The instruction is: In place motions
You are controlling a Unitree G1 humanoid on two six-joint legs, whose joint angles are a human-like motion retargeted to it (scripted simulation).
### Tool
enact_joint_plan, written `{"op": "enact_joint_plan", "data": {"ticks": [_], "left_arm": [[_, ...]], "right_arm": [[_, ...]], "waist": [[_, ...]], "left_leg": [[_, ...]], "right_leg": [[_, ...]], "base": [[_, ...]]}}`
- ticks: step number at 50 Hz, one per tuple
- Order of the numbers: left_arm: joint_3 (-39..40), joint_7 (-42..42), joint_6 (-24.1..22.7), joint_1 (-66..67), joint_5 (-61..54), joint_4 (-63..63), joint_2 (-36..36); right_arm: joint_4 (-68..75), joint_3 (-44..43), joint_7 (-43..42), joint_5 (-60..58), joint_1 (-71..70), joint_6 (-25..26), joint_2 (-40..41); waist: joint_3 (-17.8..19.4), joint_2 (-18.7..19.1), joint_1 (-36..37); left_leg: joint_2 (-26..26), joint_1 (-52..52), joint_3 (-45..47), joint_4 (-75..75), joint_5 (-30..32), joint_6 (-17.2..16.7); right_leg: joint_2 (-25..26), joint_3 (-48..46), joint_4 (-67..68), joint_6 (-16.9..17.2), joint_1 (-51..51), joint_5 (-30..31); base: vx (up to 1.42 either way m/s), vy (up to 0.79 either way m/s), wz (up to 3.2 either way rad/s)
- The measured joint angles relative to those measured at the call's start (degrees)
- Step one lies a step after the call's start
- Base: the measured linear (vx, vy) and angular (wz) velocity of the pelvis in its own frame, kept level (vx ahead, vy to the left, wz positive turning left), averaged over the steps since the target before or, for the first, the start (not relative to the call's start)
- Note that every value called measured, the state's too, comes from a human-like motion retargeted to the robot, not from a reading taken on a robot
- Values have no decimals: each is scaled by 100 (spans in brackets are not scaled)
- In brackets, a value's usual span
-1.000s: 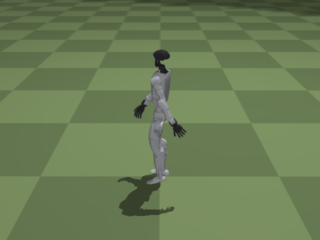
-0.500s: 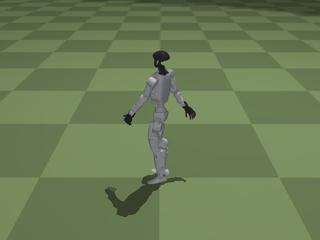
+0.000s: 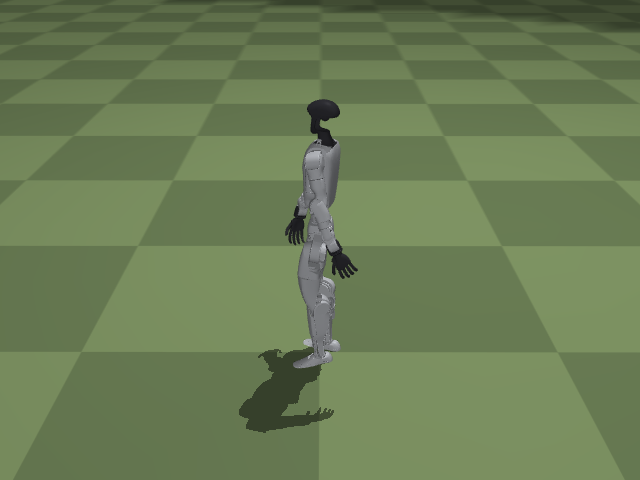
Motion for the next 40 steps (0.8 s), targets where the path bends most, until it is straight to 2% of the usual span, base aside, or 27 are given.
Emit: {"op": "enact_joint_plan", "data": {"ticks": [6,12,16,20,21,22,25,27,30,35,40], "left_arm": [[689,-41,202,1190,-465,0,185],[677,116,237,1205,-682,0,15],[374,192,110,588,-771,0,-217],[-99,494,-106,-528,-976,0,-480],[-213,541,-215,-829,-1004,0,-509],[-363,577,-310,-1123,-1030,-26,-531],[-977,466,-540,-1938,-1101,-365,-544],[-1155,286,-577,-2424,-1141,-736,-572],[-1375,51,-631,-3005,-1167,-1346,-584],[-1500,-48,-732,-3624,-1150,-2120,-534],[-1537,-225,-780,-3764,-1111,-2372,-493]], "right_arm": [[-1003,54,157,457,-468,-275,286],[-1493,141,205,606,-271,-510,397],[-1195,173,129,350,133,-515,328],[-182,-28,51,-95,579,-388,137],[133,-81,15,-214,680,-306,73],[442,-163,-22,-328,788,-210,0],[1300,-551,-163,-578,1145,199,-291],[1726,-703,-246,-611,1404,462,-504],[1926,-1021,-355,-537,1936,730,-854],[1926,-1552,-696,-170,2683,783,-1266],[1926,-1825,-861,304,2965,932,-1336]], "waist": [[8,38,-71],[4,-2,-173],[-31,-41,-262],[-61,-102,-336],[-20,-139,234],[4,-156,510],[-56,-162,-617],[-30,-144,-412],[-57,-136,-553],[-80,-117,-624],[-59,-83,-627]], "left_leg": [[33,-8,-29,12,2,-20],[68,14,38,14,-12,-41],[105,45,153,4,-31,-52],[144,75,306,-14,-47,-58],[84,133,957,-144,-14,74],[52,183,1290,-222,-5,144],[261,129,236,29,-85,-180],[200,137,596,-66,-60,-23],[233,130,601,-66,-77,-49],[257,132,723,-83,-94,-64],[262,147,792,-93,-105,-73]], "right_leg": [[27,16,3,8,-5,-6],[52,86,17,2,-34,12],[81,180,23,-3,-69,44],[106,264,25,-6,-108,91],[249,864,52,-41,-141,182],[332,1161,60,-61,-154,233],[72,114,-3,9,-88,109],[201,418,13,-20,-118,150],[205,393,0,-18,-145,157],[230,506,13,-34,-210,176],[243,569,16,-51,-237,191]], "base": [[0,0,0],[0,0,0],[0,-4,-26],[-1,-6,-79],[-1,-5,-297],[-2,-5,-199],[-4,-4,183],[0,-2,-49],[1,-2,-18],[1,-2,-22],[0,0,-4]]}}
